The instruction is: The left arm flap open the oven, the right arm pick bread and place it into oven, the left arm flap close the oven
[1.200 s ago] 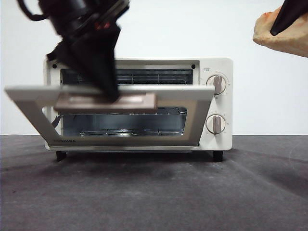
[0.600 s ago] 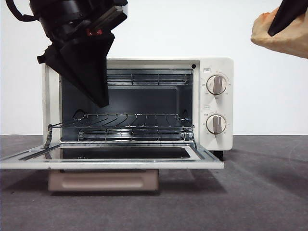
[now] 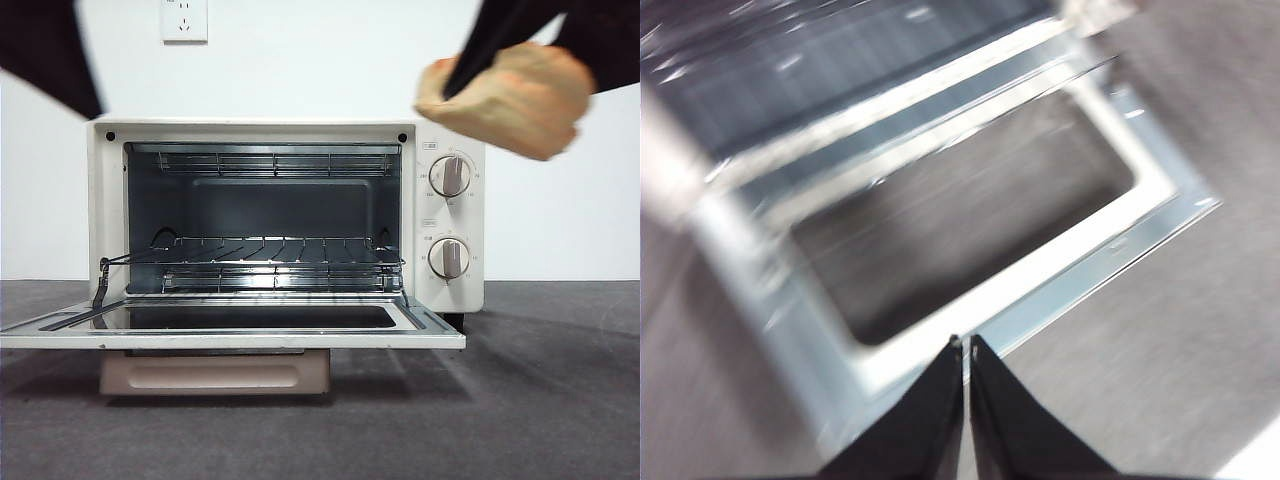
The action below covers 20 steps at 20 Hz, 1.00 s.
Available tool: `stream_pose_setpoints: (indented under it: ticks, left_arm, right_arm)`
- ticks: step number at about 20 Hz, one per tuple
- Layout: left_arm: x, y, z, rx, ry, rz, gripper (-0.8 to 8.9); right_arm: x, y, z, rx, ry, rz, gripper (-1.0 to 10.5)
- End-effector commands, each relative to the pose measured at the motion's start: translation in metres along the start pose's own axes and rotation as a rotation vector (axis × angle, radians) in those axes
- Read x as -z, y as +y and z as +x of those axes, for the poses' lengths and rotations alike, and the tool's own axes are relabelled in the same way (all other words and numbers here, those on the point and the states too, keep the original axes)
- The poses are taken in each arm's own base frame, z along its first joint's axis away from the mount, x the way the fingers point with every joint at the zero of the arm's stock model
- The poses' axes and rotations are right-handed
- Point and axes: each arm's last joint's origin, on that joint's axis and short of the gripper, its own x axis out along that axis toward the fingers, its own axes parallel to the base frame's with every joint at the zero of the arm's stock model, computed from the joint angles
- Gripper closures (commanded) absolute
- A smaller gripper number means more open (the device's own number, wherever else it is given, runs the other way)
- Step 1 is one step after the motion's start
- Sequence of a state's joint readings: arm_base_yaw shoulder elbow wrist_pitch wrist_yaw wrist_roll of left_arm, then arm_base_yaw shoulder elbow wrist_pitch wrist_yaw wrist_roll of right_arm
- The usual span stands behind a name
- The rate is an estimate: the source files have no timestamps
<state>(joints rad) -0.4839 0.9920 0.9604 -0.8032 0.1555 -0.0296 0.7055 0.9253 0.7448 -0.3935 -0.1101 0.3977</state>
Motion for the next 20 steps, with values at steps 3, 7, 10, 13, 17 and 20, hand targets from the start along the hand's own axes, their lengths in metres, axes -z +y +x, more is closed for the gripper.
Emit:
stream_pose_setpoints:
  ticks: [3, 7, 10, 13, 17, 20]
  left_arm:
    - [0.036, 0.005, -0.017, -0.030, -0.032, -0.046, 7.98]
    - [0.054, 0.002, -0.037, -0.030, -0.084, -0.060, 7.98]
    - [0.060, -0.001, -0.050, -0.028, -0.141, -0.054, 7.98]
    - [0.065, -0.002, -0.056, -0.028, -0.156, -0.051, 7.98]
    - [0.068, -0.003, -0.059, -0.028, -0.153, -0.052, 7.98]
    - [0.070, -0.003, -0.061, -0.028, -0.153, -0.052, 7.98]
  right_arm:
    - [-0.022, 0.020, 0.034, -0.051, 0.012, 0.002, 7.9]
    - [-0.041, 0.034, 0.079, -0.062, 0.026, 0.020, 7.9]
    - [-0.052, 0.038, 0.113, -0.010, 0.045, 0.037, 7.9]
    - [-0.060, 0.039, 0.143, 0.049, 0.008, 0.055, 7.9]
    - [-0.063, 0.036, 0.171, 0.106, -0.071, 0.124, 7.9]
    - [-0.060, 0.032, 0.186, 0.159, -0.129, 0.158, 7.9]
